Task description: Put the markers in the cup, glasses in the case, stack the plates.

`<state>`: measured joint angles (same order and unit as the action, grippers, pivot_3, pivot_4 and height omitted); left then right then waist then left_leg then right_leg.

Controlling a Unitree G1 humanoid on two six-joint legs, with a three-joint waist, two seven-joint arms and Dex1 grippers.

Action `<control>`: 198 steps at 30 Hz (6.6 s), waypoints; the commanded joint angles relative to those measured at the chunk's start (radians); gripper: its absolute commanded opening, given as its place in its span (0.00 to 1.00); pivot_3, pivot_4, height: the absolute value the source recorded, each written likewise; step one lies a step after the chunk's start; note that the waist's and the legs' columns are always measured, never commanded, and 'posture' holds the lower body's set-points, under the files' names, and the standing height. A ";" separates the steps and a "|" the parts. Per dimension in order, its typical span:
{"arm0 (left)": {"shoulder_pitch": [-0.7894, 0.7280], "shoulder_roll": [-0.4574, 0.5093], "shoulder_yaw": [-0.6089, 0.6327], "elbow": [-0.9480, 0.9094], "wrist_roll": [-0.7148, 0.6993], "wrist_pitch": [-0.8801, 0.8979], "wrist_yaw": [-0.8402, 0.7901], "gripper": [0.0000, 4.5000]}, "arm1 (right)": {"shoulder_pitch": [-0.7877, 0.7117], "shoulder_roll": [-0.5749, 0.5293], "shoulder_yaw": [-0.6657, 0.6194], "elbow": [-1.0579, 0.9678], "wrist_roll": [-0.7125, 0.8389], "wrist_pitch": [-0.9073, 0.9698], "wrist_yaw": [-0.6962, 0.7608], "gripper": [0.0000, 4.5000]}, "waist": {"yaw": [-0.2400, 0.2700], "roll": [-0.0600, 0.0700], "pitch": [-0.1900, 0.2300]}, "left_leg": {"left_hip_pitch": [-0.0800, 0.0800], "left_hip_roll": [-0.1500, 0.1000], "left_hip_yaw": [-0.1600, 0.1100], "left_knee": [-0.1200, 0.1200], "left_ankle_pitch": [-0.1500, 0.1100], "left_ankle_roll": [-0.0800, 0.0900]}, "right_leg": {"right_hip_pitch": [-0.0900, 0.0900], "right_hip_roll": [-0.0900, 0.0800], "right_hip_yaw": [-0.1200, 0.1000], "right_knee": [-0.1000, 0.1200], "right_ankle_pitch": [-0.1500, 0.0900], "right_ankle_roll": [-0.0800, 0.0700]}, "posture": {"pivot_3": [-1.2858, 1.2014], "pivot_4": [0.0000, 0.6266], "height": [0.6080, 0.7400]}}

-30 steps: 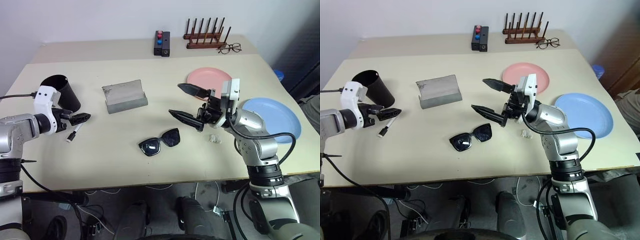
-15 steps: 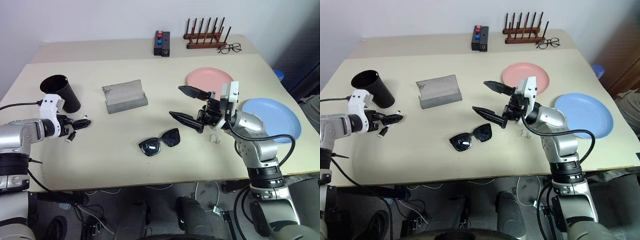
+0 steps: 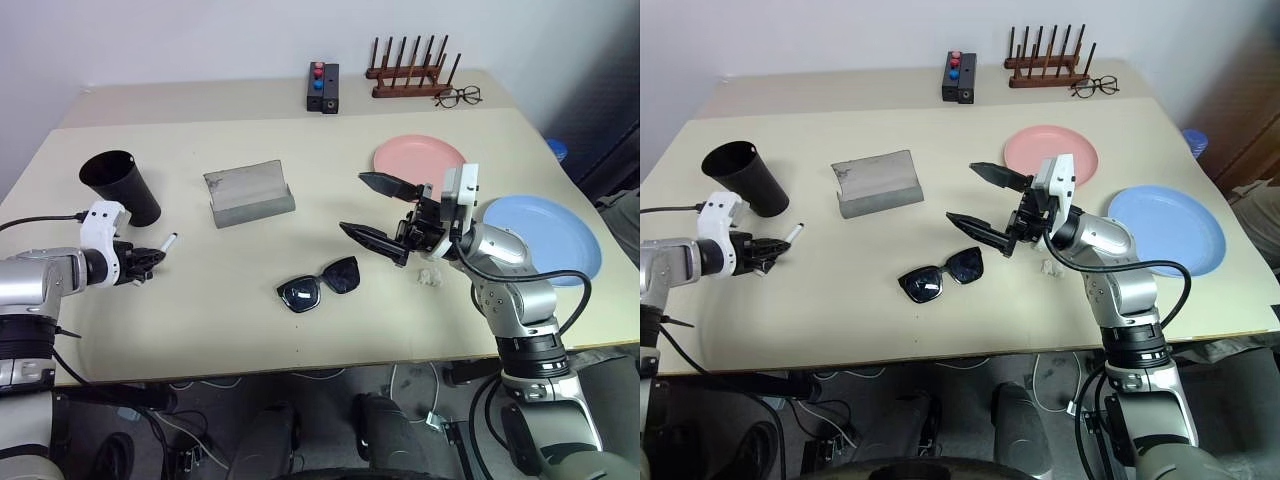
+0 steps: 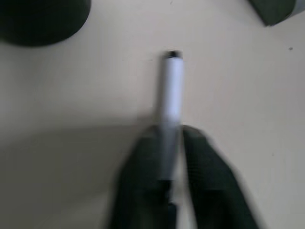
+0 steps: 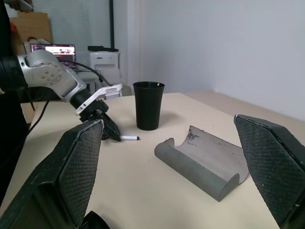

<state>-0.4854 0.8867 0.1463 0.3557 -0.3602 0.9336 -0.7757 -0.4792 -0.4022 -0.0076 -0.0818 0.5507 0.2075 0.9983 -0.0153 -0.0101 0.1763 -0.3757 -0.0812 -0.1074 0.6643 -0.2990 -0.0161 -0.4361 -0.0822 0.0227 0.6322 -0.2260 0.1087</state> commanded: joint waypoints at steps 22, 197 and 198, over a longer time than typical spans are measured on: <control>0.257 0.177 0.134 -0.209 -0.084 0.173 -0.067 0.01 | 0.106 -0.166 0.072 -0.156 0.027 0.059 0.238 1.00 | 0.001 0.001 0.000 | 0.001 0.001 0.000 -0.001 0.000 0.000 | 0.001 0.000 0.000 -0.001 0.000 -0.001 | 0.52 0.24 1.00; -0.602 -0.314 -0.177 0.744 0.293 -0.771 -0.621 0.01 | -0.030 -0.094 -0.062 0.174 -0.172 -0.213 -0.054 1.00 | -0.024 -0.002 0.000 | -0.006 0.000 0.002 0.003 0.003 -0.005 | -0.005 0.001 -0.001 0.002 0.001 0.000 | 0.52 0.24 1.00; -0.594 -0.295 -0.191 0.724 0.299 -0.789 -0.689 0.01 | -0.031 -0.093 -0.062 0.175 -0.171 -0.213 -0.053 1.00 | -0.026 -0.002 0.000 | -0.006 0.000 0.002 0.003 0.003 -0.005 | -0.005 0.001 -0.001 0.002 0.001 0.000 | 0.52 0.24 1.00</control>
<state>-1.0590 0.5543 -0.0308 1.1341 -0.0539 0.1533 -1.3598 -0.4897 -0.4955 -0.0537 0.1080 0.3675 0.0131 0.9410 -0.0417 -0.0119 0.1760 -0.3822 -0.0814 -0.1052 0.6670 -0.2956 -0.0212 -0.4420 -0.0811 0.0222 0.6341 -0.2252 0.1086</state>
